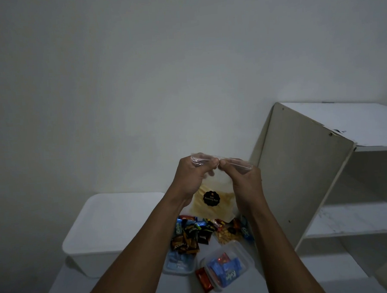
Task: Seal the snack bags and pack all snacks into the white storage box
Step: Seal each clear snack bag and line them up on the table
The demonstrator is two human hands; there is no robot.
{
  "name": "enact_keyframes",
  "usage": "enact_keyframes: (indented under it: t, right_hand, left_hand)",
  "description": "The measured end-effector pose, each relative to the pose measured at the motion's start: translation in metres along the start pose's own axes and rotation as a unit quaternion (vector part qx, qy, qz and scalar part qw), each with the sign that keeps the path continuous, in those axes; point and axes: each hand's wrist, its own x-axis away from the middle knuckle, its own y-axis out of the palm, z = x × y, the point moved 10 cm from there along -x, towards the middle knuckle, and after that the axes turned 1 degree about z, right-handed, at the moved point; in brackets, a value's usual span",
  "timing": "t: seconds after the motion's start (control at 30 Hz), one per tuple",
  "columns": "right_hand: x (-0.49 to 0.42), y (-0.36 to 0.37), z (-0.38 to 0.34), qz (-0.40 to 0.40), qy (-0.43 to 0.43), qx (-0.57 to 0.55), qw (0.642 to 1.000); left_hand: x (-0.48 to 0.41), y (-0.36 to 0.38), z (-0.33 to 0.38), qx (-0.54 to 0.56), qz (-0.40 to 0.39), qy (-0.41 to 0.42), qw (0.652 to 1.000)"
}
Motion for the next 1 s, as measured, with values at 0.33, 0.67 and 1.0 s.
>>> enact_keyframes:
  t: [0.33, 0.67, 1.0]
  right_hand:
    - [-0.002, -0.003, 0.001, -0.002, 0.02, 0.005, 1.0]
    - [0.003, -0.004, 0.006, 0.019, 0.042, -0.068, 0.997]
    - [0.006, -0.01, 0.01, 0.075, 0.043, -0.083, 0.993]
  left_hand:
    - [0.003, -0.005, -0.004, 0.025, 0.008, -0.029, 0.999]
    - [0.003, -0.013, -0.005, 0.013, 0.05, -0.017, 0.998]
    - [0.003, -0.018, -0.003, 0.026, 0.078, -0.019, 0.996]
